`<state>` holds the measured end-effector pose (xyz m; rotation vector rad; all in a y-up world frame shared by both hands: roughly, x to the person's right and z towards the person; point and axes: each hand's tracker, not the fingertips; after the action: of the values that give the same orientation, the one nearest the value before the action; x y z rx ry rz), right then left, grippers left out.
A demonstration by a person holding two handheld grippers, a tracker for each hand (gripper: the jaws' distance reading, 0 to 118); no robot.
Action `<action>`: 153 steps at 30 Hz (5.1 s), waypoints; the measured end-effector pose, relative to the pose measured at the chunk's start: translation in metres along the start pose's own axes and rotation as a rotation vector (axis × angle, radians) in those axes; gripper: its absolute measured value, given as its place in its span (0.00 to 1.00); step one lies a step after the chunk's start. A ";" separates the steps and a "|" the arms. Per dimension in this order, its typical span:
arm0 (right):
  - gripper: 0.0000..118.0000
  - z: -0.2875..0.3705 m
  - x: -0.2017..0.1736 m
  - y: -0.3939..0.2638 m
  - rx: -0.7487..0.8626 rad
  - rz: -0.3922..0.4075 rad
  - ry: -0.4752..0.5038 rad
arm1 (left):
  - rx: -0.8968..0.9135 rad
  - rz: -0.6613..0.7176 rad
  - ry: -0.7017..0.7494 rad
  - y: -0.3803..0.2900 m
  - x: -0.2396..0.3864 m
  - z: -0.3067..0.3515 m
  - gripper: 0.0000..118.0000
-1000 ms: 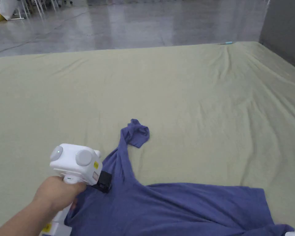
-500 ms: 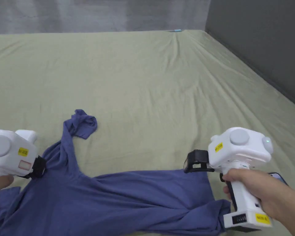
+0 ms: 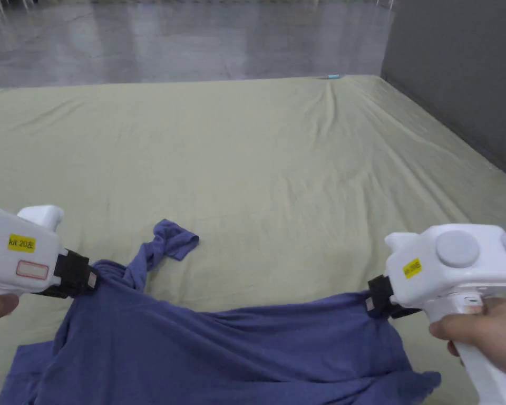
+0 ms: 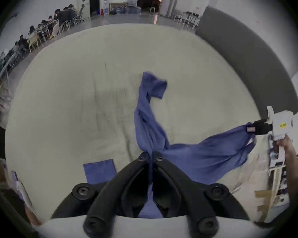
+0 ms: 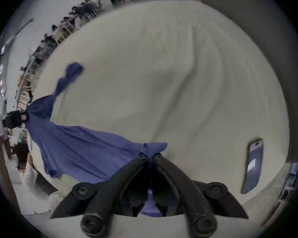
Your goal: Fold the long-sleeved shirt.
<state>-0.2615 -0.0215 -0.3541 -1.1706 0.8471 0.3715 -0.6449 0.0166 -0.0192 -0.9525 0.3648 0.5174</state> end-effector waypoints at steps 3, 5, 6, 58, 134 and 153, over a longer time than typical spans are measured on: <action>0.00 0.058 -0.004 0.041 0.123 0.076 -0.018 | 0.103 -0.021 0.000 0.027 0.008 0.048 0.00; 0.00 0.094 -0.010 0.076 0.196 0.128 -0.051 | 0.162 -0.123 0.084 0.054 0.016 0.078 0.00; 0.00 0.113 -0.020 0.091 0.229 0.152 -0.078 | 0.179 -0.145 0.125 0.067 0.018 0.087 0.00; 0.00 0.033 -0.014 0.067 0.236 0.312 -0.147 | 0.107 -0.194 0.233 0.029 0.014 0.053 0.00; 0.00 -0.054 -0.092 -0.173 -0.093 0.144 0.170 | 0.074 0.049 0.207 0.162 0.009 -0.168 0.00; 0.00 -0.042 -0.080 -0.157 0.001 0.064 0.162 | -0.089 0.049 0.341 0.212 -0.029 -0.305 0.71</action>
<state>-0.2261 -0.1058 -0.1979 -1.1859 1.0274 0.3320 -0.8100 -0.1477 -0.3102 -1.1228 0.6780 0.4177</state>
